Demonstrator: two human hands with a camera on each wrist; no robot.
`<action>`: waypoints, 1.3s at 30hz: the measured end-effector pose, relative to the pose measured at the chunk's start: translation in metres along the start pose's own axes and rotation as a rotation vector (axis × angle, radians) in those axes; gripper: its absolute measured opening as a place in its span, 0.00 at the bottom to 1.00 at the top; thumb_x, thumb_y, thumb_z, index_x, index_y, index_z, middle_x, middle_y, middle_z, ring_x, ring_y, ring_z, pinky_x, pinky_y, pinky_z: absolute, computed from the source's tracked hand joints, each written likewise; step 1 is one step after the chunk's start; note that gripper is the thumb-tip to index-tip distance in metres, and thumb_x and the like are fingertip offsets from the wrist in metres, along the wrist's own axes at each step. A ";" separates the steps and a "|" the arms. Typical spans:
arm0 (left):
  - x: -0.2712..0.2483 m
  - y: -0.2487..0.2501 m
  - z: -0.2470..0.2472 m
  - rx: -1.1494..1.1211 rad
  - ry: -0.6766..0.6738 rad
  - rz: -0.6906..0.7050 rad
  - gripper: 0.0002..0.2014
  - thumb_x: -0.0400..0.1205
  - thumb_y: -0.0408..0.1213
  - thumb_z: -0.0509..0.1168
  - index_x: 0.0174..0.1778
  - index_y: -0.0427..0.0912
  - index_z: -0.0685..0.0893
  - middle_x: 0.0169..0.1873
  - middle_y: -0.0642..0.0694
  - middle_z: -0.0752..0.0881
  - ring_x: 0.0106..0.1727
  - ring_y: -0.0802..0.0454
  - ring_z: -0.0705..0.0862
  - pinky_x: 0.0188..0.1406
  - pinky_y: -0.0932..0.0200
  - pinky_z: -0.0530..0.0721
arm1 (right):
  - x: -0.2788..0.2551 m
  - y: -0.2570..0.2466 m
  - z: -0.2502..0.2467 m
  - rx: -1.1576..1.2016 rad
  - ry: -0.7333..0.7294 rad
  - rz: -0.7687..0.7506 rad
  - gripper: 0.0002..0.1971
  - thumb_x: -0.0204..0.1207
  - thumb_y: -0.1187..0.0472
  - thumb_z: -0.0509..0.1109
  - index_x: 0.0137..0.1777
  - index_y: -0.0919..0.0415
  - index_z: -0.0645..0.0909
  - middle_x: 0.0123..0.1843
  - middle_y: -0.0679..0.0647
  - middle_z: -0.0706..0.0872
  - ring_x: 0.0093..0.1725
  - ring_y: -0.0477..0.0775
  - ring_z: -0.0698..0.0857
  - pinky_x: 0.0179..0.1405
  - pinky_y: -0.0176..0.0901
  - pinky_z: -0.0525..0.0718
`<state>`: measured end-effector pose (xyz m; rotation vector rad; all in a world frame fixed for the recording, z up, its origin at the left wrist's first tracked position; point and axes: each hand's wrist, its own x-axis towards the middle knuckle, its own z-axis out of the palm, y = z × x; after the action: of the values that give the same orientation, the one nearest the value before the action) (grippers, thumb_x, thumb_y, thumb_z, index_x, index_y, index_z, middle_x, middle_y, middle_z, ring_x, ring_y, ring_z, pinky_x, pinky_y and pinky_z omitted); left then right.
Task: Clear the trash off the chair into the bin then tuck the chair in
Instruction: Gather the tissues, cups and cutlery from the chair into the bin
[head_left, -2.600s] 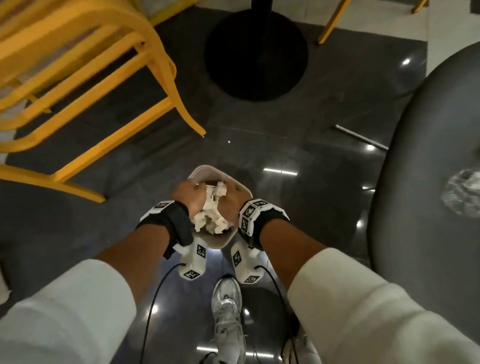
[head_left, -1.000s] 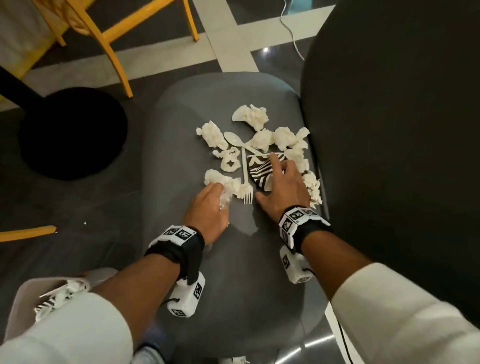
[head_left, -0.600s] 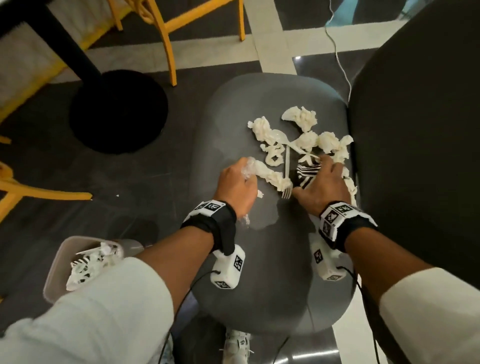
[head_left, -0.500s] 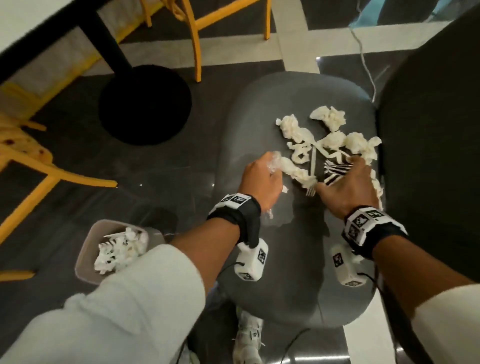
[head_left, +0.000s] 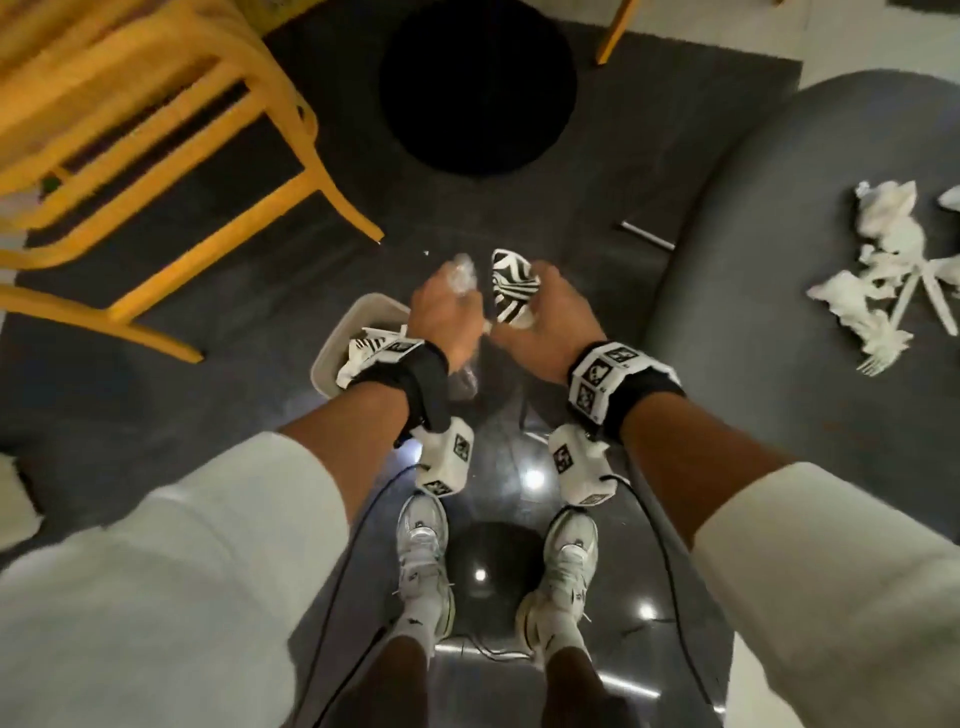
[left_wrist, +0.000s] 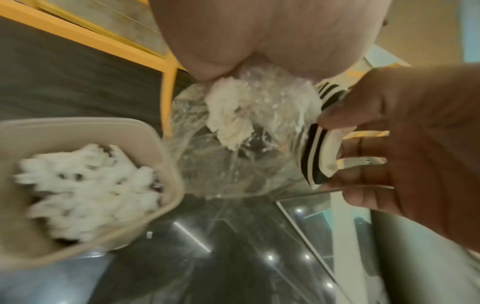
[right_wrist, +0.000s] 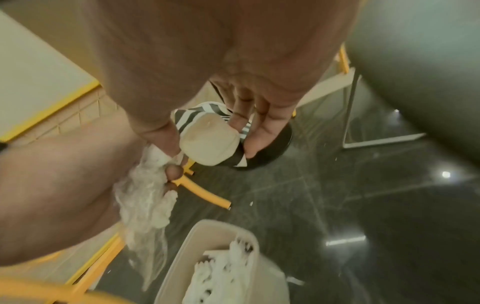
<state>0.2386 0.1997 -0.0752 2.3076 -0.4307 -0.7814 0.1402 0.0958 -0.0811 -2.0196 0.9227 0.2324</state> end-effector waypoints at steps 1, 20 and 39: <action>0.004 -0.033 -0.011 -0.005 0.005 -0.037 0.11 0.81 0.33 0.54 0.54 0.37 0.80 0.52 0.37 0.86 0.60 0.42 0.84 0.57 0.54 0.77 | 0.004 -0.004 0.029 0.018 -0.052 0.007 0.42 0.62 0.42 0.81 0.76 0.53 0.70 0.68 0.53 0.84 0.66 0.55 0.85 0.66 0.50 0.83; 0.067 -0.143 -0.038 0.211 -0.041 -0.144 0.11 0.75 0.41 0.68 0.46 0.37 0.84 0.46 0.27 0.87 0.39 0.47 0.84 0.45 0.48 0.79 | 0.003 0.016 0.029 0.077 -0.043 0.138 0.15 0.78 0.54 0.68 0.64 0.50 0.83 0.57 0.59 0.92 0.60 0.63 0.90 0.65 0.49 0.85; -0.030 0.249 0.264 0.497 -0.376 0.639 0.22 0.72 0.57 0.70 0.60 0.54 0.79 0.63 0.47 0.73 0.68 0.43 0.71 0.67 0.46 0.73 | -0.120 0.241 -0.231 0.235 0.725 0.467 0.06 0.79 0.53 0.67 0.51 0.50 0.84 0.45 0.48 0.89 0.46 0.53 0.88 0.51 0.55 0.88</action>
<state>0.0248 -0.0943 -0.0541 2.2131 -1.5892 -0.8304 -0.1501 -0.1035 -0.0410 -1.6472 1.7808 -0.3744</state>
